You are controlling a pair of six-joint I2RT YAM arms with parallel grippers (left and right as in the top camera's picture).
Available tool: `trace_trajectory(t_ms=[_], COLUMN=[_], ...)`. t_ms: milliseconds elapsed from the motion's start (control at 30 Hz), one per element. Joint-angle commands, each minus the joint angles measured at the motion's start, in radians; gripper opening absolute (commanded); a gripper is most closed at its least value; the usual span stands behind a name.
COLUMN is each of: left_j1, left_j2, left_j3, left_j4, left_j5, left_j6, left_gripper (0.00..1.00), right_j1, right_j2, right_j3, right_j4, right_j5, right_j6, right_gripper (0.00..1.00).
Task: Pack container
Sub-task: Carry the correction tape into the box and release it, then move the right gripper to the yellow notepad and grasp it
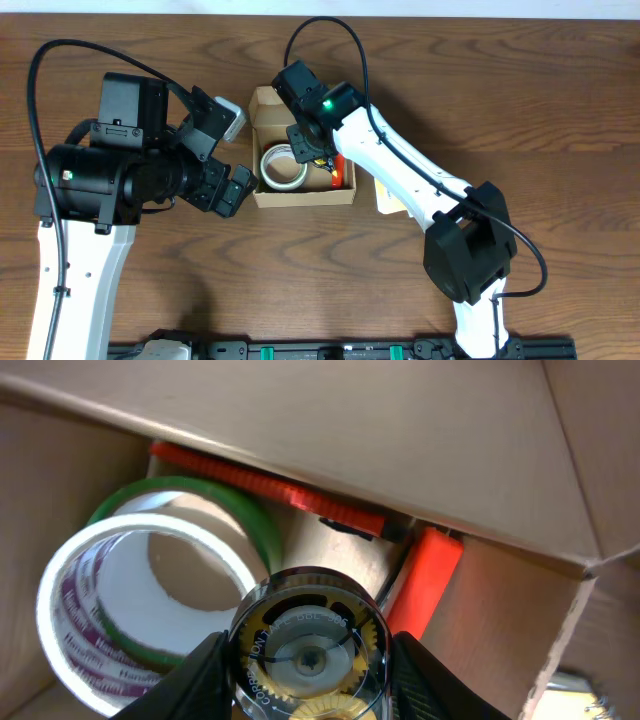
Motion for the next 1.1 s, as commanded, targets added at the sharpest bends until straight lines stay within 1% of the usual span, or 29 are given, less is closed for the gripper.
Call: trace_trajectory(t_ms=[0, 133, 400, 467, 633, 800, 900, 1067], left_j1=[0.002, 0.002, 0.002, 0.002, 0.002, 0.002, 0.002, 0.002], left_j2=[-0.001, -0.001, -0.001, -0.001, -0.001, -0.001, -0.001, -0.001], left_j3=[0.014, 0.014, 0.014, 0.014, 0.014, 0.014, 0.014, 0.014], left_j4=[-0.003, -0.003, -0.003, -0.003, -0.003, -0.003, -0.003, -0.003], left_j5=[-0.003, -0.004, -0.003, -0.003, -0.003, -0.003, -0.003, -0.003], left_j6=[0.006, 0.006, 0.006, 0.006, 0.006, 0.006, 0.006, 0.006], left_gripper=[0.95, 0.95, 0.95, 0.95, 0.95, 0.95, 0.95, 0.95], right_j1=[0.004, 0.003, 0.003, 0.002, 0.003, 0.003, 0.003, 0.002], right_j2=[-0.001, -0.001, -0.001, -0.001, -0.001, -0.014, -0.043, -0.150], right_j3=[-0.041, -0.091, -0.117, -0.118, -0.117, -0.117, -0.117, -0.117], right_j4=[0.015, 0.050, 0.086, 0.091, 0.096, 0.094, 0.089, 0.064], right_j5=[0.024, 0.026, 0.062, 0.062, 0.061, 0.061, 0.060, 0.061], right_j6=[0.104, 0.137, 0.203, 0.208, 0.214, 0.213, 0.205, 0.160], right_gripper=[0.31, 0.28, 0.29, 0.32, 0.52, 0.59, 0.60, 0.60])
